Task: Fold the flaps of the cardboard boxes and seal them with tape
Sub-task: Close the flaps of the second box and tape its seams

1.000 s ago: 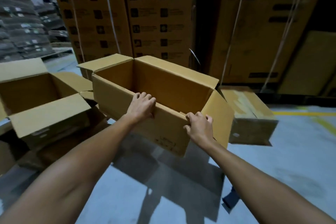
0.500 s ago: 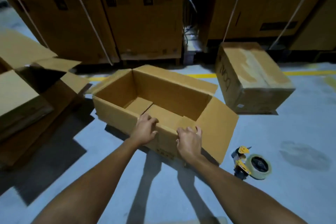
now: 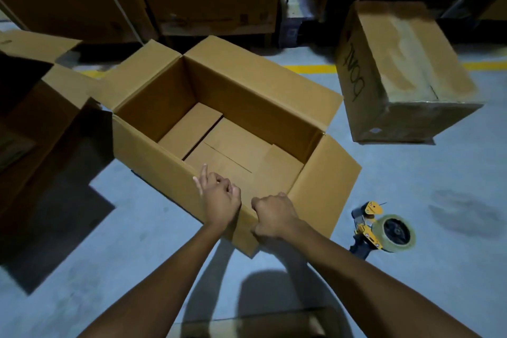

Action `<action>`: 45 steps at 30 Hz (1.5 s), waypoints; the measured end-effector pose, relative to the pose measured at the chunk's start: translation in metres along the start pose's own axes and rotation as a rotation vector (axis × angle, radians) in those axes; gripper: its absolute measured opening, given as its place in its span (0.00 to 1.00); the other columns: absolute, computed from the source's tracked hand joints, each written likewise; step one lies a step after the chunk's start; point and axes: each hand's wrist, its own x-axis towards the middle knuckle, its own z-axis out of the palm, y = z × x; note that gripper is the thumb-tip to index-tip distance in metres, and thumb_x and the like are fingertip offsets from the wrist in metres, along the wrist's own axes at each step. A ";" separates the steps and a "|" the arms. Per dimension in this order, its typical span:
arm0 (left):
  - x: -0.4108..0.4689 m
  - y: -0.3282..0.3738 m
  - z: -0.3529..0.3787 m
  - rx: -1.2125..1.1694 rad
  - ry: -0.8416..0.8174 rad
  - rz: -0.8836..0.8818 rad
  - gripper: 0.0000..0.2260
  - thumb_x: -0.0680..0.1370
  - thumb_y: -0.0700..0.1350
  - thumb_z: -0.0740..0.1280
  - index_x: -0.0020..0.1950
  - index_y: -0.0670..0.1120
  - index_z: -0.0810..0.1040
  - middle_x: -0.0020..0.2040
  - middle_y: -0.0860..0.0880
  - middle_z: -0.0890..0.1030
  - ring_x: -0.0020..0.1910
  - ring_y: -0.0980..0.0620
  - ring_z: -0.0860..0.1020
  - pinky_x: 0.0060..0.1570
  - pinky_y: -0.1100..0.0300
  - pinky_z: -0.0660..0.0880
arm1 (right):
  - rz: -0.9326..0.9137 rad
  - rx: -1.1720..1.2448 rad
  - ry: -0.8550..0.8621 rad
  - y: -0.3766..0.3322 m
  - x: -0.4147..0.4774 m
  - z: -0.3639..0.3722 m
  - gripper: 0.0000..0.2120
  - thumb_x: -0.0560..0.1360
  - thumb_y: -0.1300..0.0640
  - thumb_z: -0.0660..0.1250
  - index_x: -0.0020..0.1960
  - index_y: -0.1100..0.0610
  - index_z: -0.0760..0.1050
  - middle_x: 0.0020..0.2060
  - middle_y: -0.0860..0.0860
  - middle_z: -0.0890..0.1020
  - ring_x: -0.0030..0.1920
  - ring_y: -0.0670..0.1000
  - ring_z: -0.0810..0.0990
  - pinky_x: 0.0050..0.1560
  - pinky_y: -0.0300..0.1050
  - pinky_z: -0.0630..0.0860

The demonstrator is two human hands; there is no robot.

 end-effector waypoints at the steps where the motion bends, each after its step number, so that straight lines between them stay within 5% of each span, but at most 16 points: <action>1: 0.000 -0.003 0.001 -0.012 0.008 0.010 0.10 0.73 0.42 0.63 0.34 0.40 0.79 0.49 0.40 0.78 0.75 0.38 0.62 0.75 0.38 0.43 | -0.015 -0.026 -0.036 -0.001 0.003 -0.002 0.16 0.74 0.45 0.68 0.55 0.55 0.75 0.45 0.54 0.82 0.48 0.56 0.80 0.58 0.52 0.69; 11: -0.002 -0.018 0.008 -0.159 0.032 0.075 0.08 0.73 0.46 0.61 0.34 0.48 0.71 0.51 0.45 0.76 0.76 0.44 0.59 0.75 0.47 0.36 | -0.076 -0.031 0.003 -0.007 0.008 0.007 0.14 0.79 0.46 0.65 0.52 0.57 0.76 0.44 0.55 0.78 0.49 0.57 0.79 0.50 0.50 0.72; 16: -0.024 -0.044 -0.022 -0.208 -0.037 0.136 0.11 0.74 0.45 0.65 0.32 0.50 0.70 0.60 0.44 0.76 0.78 0.45 0.57 0.77 0.41 0.39 | -0.027 0.069 0.083 -0.056 -0.021 0.028 0.11 0.78 0.47 0.67 0.50 0.55 0.73 0.45 0.53 0.76 0.51 0.56 0.78 0.53 0.52 0.73; 18: -0.046 -0.056 -0.038 -0.190 -0.029 0.110 0.03 0.74 0.45 0.70 0.42 0.49 0.77 0.76 0.43 0.65 0.80 0.45 0.49 0.77 0.41 0.46 | 0.023 0.131 0.161 -0.089 -0.042 0.047 0.09 0.78 0.51 0.67 0.52 0.57 0.76 0.47 0.54 0.79 0.52 0.57 0.79 0.53 0.51 0.74; 19: -0.060 -0.056 -0.047 -0.138 -0.012 0.044 0.10 0.75 0.46 0.71 0.55 0.48 0.78 0.80 0.43 0.54 0.80 0.43 0.44 0.76 0.43 0.50 | 0.046 0.156 0.207 -0.105 -0.054 0.056 0.09 0.77 0.53 0.67 0.53 0.57 0.77 0.48 0.55 0.80 0.52 0.58 0.80 0.52 0.51 0.74; 21: -0.095 -0.050 -0.062 -0.124 -0.013 -0.169 0.32 0.76 0.48 0.72 0.77 0.47 0.61 0.81 0.43 0.43 0.80 0.40 0.43 0.74 0.44 0.57 | 0.071 0.198 0.244 -0.130 -0.077 0.069 0.09 0.77 0.52 0.67 0.52 0.57 0.78 0.48 0.56 0.82 0.51 0.59 0.81 0.51 0.51 0.76; 25: -0.148 -0.042 -0.072 -0.170 -0.156 -0.293 0.41 0.78 0.49 0.71 0.81 0.43 0.48 0.81 0.41 0.50 0.79 0.39 0.50 0.76 0.44 0.57 | 0.004 0.174 0.102 -0.138 -0.112 0.079 0.19 0.75 0.44 0.69 0.60 0.54 0.74 0.51 0.54 0.81 0.58 0.58 0.79 0.62 0.59 0.74; 29: -0.146 -0.045 -0.071 -0.217 -0.239 -0.267 0.37 0.77 0.47 0.72 0.79 0.43 0.55 0.79 0.42 0.56 0.74 0.39 0.64 0.71 0.45 0.67 | 0.001 -0.038 0.035 -0.100 -0.127 0.086 0.35 0.75 0.34 0.66 0.74 0.53 0.67 0.67 0.56 0.75 0.72 0.59 0.66 0.72 0.75 0.49; 32: -0.142 -0.046 -0.065 -0.241 -0.240 -0.264 0.33 0.78 0.46 0.71 0.77 0.45 0.58 0.77 0.44 0.60 0.68 0.40 0.71 0.65 0.43 0.74 | -0.066 -0.021 0.087 -0.072 -0.135 0.093 0.38 0.74 0.29 0.62 0.77 0.51 0.65 0.74 0.55 0.69 0.77 0.58 0.60 0.75 0.70 0.41; 40: -0.149 -0.044 -0.061 -0.135 -0.187 -0.250 0.32 0.79 0.45 0.69 0.78 0.49 0.56 0.79 0.42 0.57 0.75 0.40 0.64 0.72 0.42 0.65 | -0.260 -0.035 0.166 -0.033 -0.145 0.108 0.46 0.73 0.33 0.68 0.82 0.48 0.52 0.81 0.54 0.55 0.81 0.58 0.48 0.79 0.59 0.41; 42: -0.164 -0.028 -0.062 0.075 -0.127 -0.141 0.25 0.81 0.43 0.65 0.77 0.47 0.63 0.78 0.41 0.58 0.76 0.42 0.63 0.73 0.47 0.64 | -0.257 -0.009 0.163 -0.032 -0.145 0.108 0.45 0.74 0.35 0.69 0.82 0.49 0.52 0.81 0.54 0.55 0.81 0.57 0.48 0.79 0.59 0.41; 45: -0.196 -0.004 -0.060 0.174 -0.169 0.236 0.18 0.79 0.37 0.63 0.70 0.45 0.74 0.70 0.44 0.73 0.70 0.46 0.70 0.74 0.52 0.60 | -0.251 0.066 0.171 -0.032 -0.143 0.104 0.40 0.76 0.41 0.68 0.82 0.49 0.54 0.81 0.53 0.57 0.81 0.55 0.49 0.79 0.58 0.42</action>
